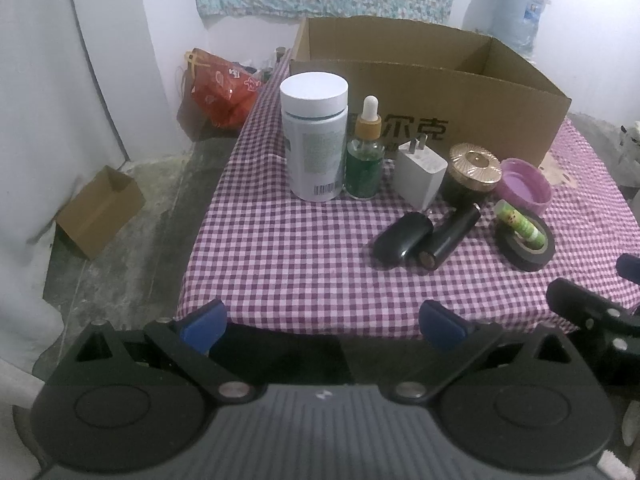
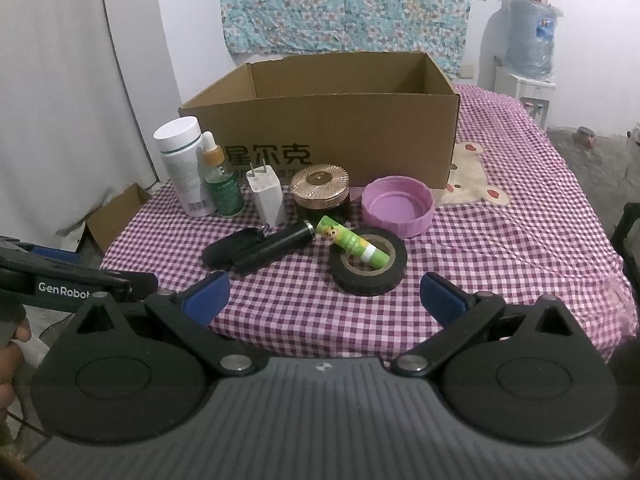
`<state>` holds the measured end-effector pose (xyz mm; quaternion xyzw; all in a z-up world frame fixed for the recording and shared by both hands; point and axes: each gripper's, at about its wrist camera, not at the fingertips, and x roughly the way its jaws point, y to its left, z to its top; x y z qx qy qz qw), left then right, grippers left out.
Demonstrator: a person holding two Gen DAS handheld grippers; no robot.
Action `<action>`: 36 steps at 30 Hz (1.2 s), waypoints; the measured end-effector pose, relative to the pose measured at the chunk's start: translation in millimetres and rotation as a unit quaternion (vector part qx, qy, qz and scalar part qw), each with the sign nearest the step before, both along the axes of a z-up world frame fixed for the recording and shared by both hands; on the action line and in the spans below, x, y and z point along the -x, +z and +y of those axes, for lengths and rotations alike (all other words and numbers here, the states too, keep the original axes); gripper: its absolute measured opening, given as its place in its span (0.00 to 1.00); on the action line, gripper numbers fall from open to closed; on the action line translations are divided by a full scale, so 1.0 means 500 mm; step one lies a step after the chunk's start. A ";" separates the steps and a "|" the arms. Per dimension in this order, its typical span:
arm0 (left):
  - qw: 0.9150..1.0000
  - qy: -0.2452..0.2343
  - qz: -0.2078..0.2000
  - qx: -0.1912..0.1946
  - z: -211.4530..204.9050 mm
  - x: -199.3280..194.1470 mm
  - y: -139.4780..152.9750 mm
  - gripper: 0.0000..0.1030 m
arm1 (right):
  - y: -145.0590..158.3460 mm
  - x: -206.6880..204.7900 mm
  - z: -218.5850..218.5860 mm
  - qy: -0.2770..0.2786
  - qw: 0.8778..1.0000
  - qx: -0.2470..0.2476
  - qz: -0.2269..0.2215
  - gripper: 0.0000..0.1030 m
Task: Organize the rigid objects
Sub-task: 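Move the right tool toward the green glue stick on the tape roll, then grasp the green-and-white glue stick with the right gripper and lift it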
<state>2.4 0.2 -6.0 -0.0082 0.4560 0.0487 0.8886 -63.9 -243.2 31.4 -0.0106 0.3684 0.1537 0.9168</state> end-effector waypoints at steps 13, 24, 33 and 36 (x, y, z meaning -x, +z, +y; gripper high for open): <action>1.000 -0.004 0.008 -0.005 -0.004 -0.006 -0.009 1.00 | -0.006 -0.004 -0.004 -0.001 1.000 -0.006 0.006 0.99; 0.998 -0.047 -0.008 0.043 -0.006 -0.013 -0.019 1.00 | -0.017 -0.013 -0.020 -0.014 1.000 -0.019 0.007 0.99; 0.974 -0.142 -0.064 0.164 -0.013 -0.048 -0.026 1.00 | -0.016 -0.048 -0.080 -0.038 0.998 -0.032 -0.034 0.99; 0.969 -0.167 -0.064 0.173 -0.034 -0.074 -0.024 1.00 | -0.029 -0.086 -0.106 -0.024 0.998 -0.065 -0.005 0.98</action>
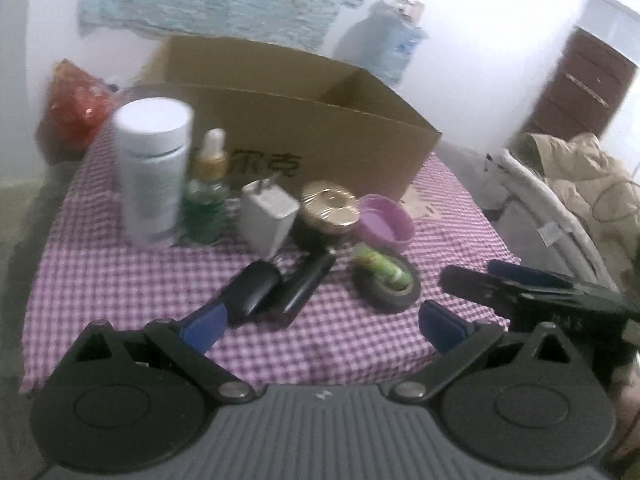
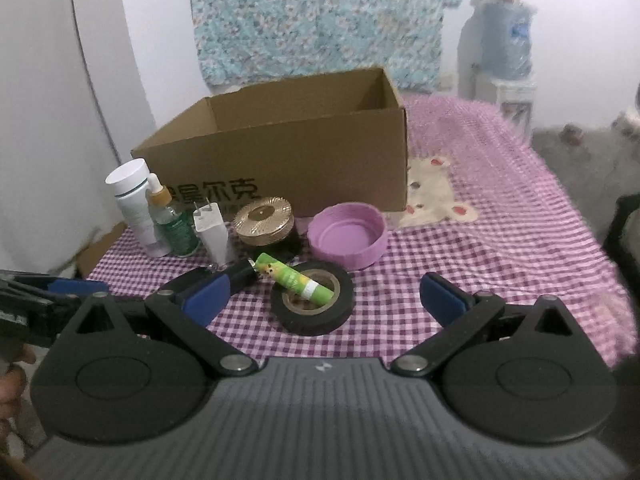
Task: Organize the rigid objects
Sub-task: 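Grasp the green-and-white glue stick with the right gripper and lift it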
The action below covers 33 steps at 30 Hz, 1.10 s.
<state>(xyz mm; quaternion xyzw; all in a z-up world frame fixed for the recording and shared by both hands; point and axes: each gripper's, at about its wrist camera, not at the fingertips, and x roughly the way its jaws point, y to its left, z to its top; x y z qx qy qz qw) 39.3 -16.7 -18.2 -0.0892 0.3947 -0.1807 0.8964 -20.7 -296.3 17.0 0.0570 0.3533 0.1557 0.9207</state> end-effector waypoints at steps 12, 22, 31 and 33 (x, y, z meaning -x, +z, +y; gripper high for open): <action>0.991 -0.097 -0.033 -0.085 -0.126 -0.043 -0.010 0.80 | -0.015 -0.105 0.010 0.135 0.989 -0.052 0.034 0.57; 0.988 -0.122 -0.020 -0.097 -0.151 -0.076 -0.038 0.44 | -0.035 -0.165 0.061 0.239 0.970 -0.005 0.049 0.30; 0.987 -0.126 -0.019 -0.103 -0.162 -0.095 -0.042 0.40 | -0.048 -0.200 0.045 0.252 0.966 -0.030 0.057 0.12; 0.986 -0.128 -0.024 -0.102 -0.169 -0.100 -0.038 0.40 | -0.044 -0.207 0.028 0.238 0.968 -0.055 0.063 0.07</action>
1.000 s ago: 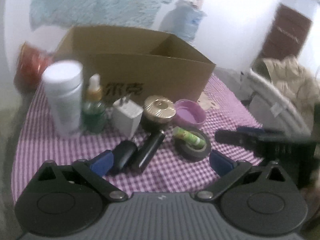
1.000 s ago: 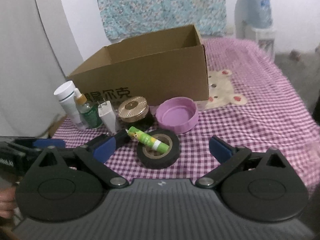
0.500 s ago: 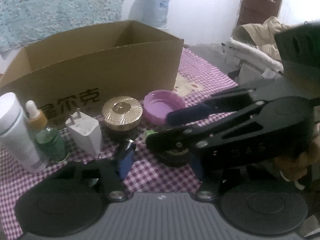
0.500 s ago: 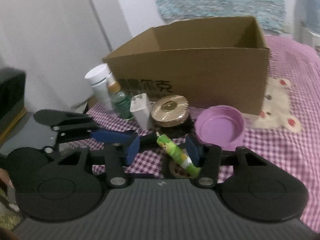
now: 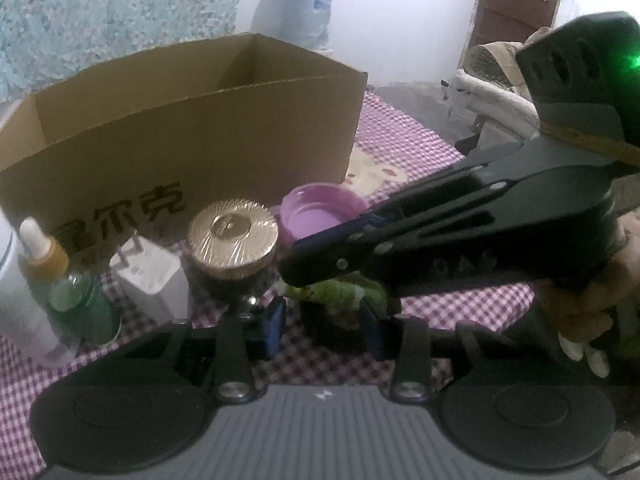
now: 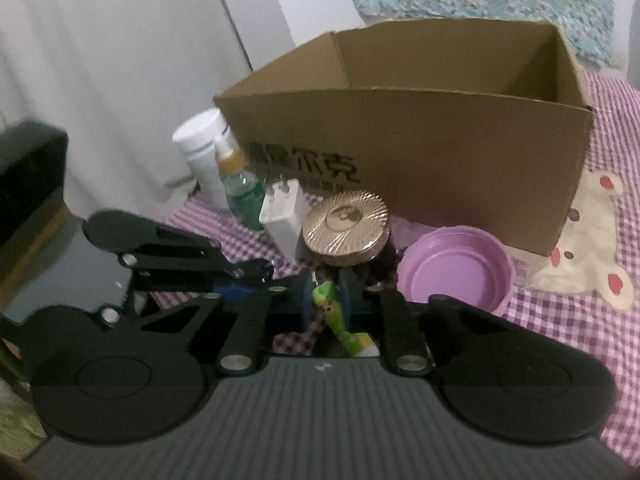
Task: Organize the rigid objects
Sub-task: 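Grasp the green-and-white glue stick with the right gripper and lift it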
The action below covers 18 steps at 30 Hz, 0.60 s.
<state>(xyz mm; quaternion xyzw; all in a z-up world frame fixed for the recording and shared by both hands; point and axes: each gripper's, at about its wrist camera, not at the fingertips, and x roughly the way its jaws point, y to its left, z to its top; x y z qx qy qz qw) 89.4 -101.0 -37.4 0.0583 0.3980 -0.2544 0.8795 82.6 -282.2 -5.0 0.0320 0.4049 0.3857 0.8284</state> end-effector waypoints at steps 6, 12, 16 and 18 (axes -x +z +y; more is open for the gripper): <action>0.999 -0.016 -0.018 -0.023 -0.032 -0.010 0.002 0.41 | -0.001 -0.002 -0.047 -0.047 0.998 -0.044 0.024 0.07; 0.999 -0.017 -0.014 -0.027 -0.051 -0.019 -0.007 0.40 | -0.012 0.004 -0.100 -0.095 0.992 -0.073 0.037 0.10; 0.999 -0.012 -0.007 -0.031 -0.057 -0.022 -0.009 0.40 | -0.030 0.003 -0.122 -0.112 0.986 -0.099 0.069 0.13; 0.999 -0.010 -0.008 -0.034 -0.063 -0.025 -0.009 0.40 | -0.038 0.003 -0.123 -0.112 0.985 -0.108 0.080 0.14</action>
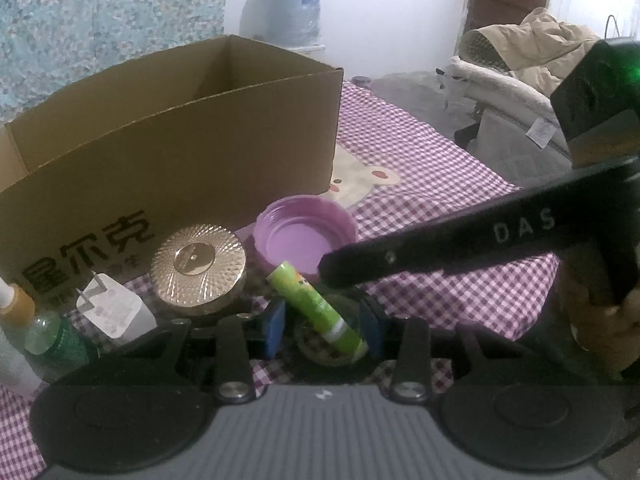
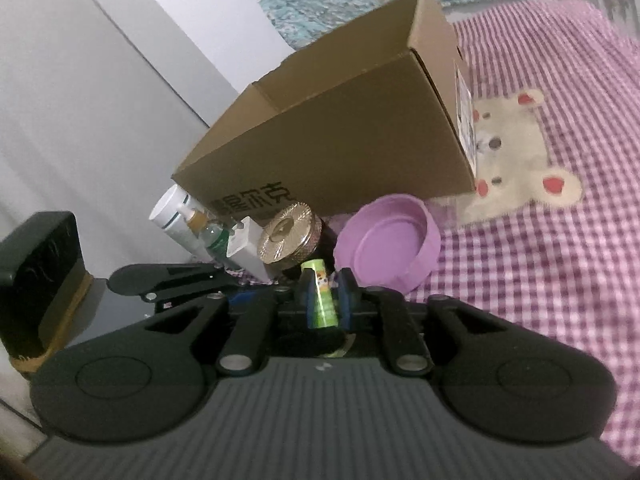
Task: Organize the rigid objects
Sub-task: 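Grasp the green-and-white glue stick with the right gripper and lift it, then carry the glue stick into the cardboard box and open the right gripper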
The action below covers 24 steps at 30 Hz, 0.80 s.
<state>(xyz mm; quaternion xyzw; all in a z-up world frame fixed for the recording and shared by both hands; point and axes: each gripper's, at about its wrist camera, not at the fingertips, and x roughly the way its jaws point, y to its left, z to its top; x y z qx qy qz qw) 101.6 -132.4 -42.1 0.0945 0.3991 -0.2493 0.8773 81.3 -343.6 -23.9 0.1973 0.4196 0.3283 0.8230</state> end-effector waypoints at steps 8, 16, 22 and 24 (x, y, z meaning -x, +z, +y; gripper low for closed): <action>1.000 0.014 -0.010 -0.004 -0.009 -0.010 -0.005 0.37 | -0.013 -0.012 0.024 -0.003 1.000 -0.008 0.010 0.27; 0.999 0.034 -0.017 0.013 0.001 -0.018 -0.010 0.24 | -0.025 -0.027 0.033 -0.017 0.999 -0.027 0.016 0.27; 0.999 0.032 -0.033 0.025 0.006 -0.005 -0.001 0.16 | -0.019 -0.024 0.033 -0.026 0.999 -0.032 0.011 0.22; 0.998 0.030 -0.042 0.024 0.004 0.002 0.005 0.16 | -0.012 -0.018 0.034 -0.030 0.999 -0.031 0.005 0.20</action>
